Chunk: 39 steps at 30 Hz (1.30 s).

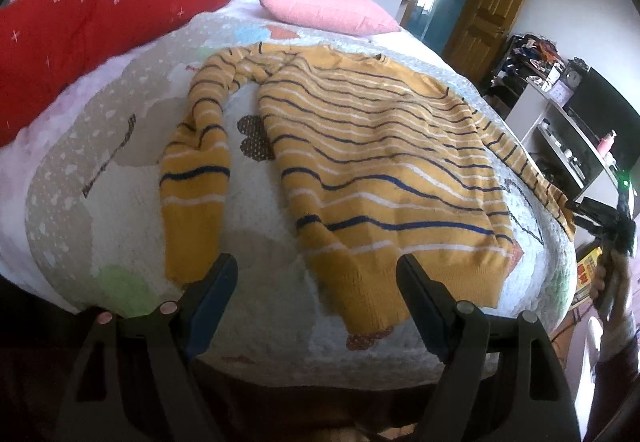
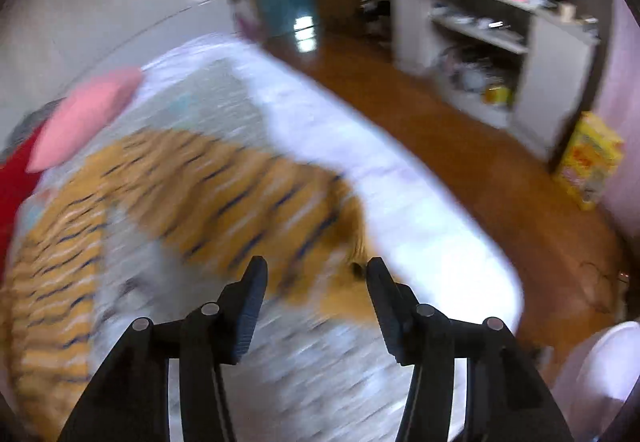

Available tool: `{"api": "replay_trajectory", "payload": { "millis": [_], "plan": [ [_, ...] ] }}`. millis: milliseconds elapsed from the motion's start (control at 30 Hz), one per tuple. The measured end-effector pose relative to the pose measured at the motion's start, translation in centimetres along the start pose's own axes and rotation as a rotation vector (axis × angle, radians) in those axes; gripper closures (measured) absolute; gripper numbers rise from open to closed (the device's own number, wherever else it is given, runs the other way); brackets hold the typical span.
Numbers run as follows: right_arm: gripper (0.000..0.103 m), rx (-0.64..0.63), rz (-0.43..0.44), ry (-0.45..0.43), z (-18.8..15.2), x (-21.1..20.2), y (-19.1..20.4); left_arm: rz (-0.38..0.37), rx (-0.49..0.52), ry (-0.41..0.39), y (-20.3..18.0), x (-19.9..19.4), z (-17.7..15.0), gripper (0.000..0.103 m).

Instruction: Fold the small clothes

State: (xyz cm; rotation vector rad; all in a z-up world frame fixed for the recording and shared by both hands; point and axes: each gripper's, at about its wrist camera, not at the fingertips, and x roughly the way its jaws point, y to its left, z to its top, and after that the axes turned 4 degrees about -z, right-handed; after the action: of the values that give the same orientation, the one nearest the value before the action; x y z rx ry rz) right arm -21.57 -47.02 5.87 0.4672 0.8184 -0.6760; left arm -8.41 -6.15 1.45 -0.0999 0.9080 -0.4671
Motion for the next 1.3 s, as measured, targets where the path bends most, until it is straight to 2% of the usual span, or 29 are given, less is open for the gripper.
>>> {"api": "replay_trajectory", "payload": {
  "millis": [100, 167, 267, 333, 400, 433, 467, 533, 600, 633, 733, 833, 867, 900, 1033, 1100, 1167, 1233, 1300],
  "plan": [
    [0.046, -0.019, 0.234, 0.071, -2.4, -0.8, 3.0, -0.005, 0.003, 0.0, -0.3, 0.0, -0.3, 0.022],
    [0.046, -0.049, 0.353, 0.122, -4.4, -1.1, 5.8, -0.005, 0.011, -0.003, -0.5, -0.1, -0.4, 0.022],
    [0.046, -0.116, 0.478, 0.189, -7.1, -0.4, 9.6, -0.007, 0.011, -0.008, -0.5, -0.4, -0.5, 0.022],
    [0.046, -0.153, 0.505, 0.218, -8.6, -0.1, 11.8, -0.005, 0.006, -0.011, -0.3, -0.5, -0.4, 0.022],
    [0.043, -0.199, 0.5, 0.229, -10.1, 0.4, 14.2, -0.004, -0.003, -0.01, 0.1, -0.5, -0.4, 0.022],
    [0.036, -0.216, 0.48, 0.213, -10.4, 0.5, 15.0, -0.004, -0.008, -0.009, 0.2, -0.4, -0.4, 0.022],
    [0.034, -0.231, 0.465, 0.192, -10.5, 0.4, 15.6, -0.003, -0.013, -0.007, 0.3, -0.4, -0.5, 0.022],
    [0.036, -0.245, 0.479, 0.181, -10.6, 0.5, 16.6, -0.004, -0.023, -0.002, 0.6, -0.3, -0.5, 0.022],
    [0.058, -0.267, 0.494, 0.188, -11.0, 0.4, 17.4, -0.007, -0.028, 0.002, 0.7, -0.2, -0.6, 0.022],
    [0.073, -0.285, 0.496, 0.196, -11.2, 0.5, 17.6, -0.007, -0.03, 0.002, 0.7, -0.2, -0.6, 0.022],
    [0.087, -0.269, 0.49, 0.193, -11.0, 0.2, 16.5, -0.008, -0.037, -0.009, 0.9, -0.7, -0.5, 0.022],
    [0.094, -0.246, 0.381, 0.158, -10.4, -0.3, 14.8, 0.001, -0.049, -0.031, 1.5, -1.5, -0.3, 0.022],
    [0.094, -0.258, 0.301, 0.131, -10.5, -0.6, 14.0, 0.006, -0.054, -0.038, 1.7, -1.8, -0.3, 0.022],
    [0.094, -0.26, 0.267, 0.121, -10.4, -0.8, 13.3, 0.015, -0.06, -0.045, 2.1, -2.1, -0.3, 0.022],
    [0.092, -0.185, 0.336, 0.144, -10.3, -1.7, 10.5, 0.086, -0.076, -0.065, 4.0, -2.7, -0.2, 0.022],
    [0.083, -0.172, 0.337, 0.134, -10.3, -2.1, 9.7, 0.129, -0.083, -0.064, 5.6, -2.1, 0.4, 0.022],
    [0.067, -0.169, 0.331, 0.13, -10.0, -1.9, 9.6, 0.154, -0.094, -0.052, 6.9, -1.1, 1.3, 0.022],
    [0.06, -0.176, 0.321, 0.141, -9.5, -1.0, 9.9, 0.151, -0.113, -0.028, 8.4, 0.6, 2.6, 0.022],
    [0.059, -0.188, 0.302, 0.152, -9.4, 0.0, 10.5, 0.135, -0.127, -0.002, 9.4, 2.3, 4.0, 0.022]
  ]
}}
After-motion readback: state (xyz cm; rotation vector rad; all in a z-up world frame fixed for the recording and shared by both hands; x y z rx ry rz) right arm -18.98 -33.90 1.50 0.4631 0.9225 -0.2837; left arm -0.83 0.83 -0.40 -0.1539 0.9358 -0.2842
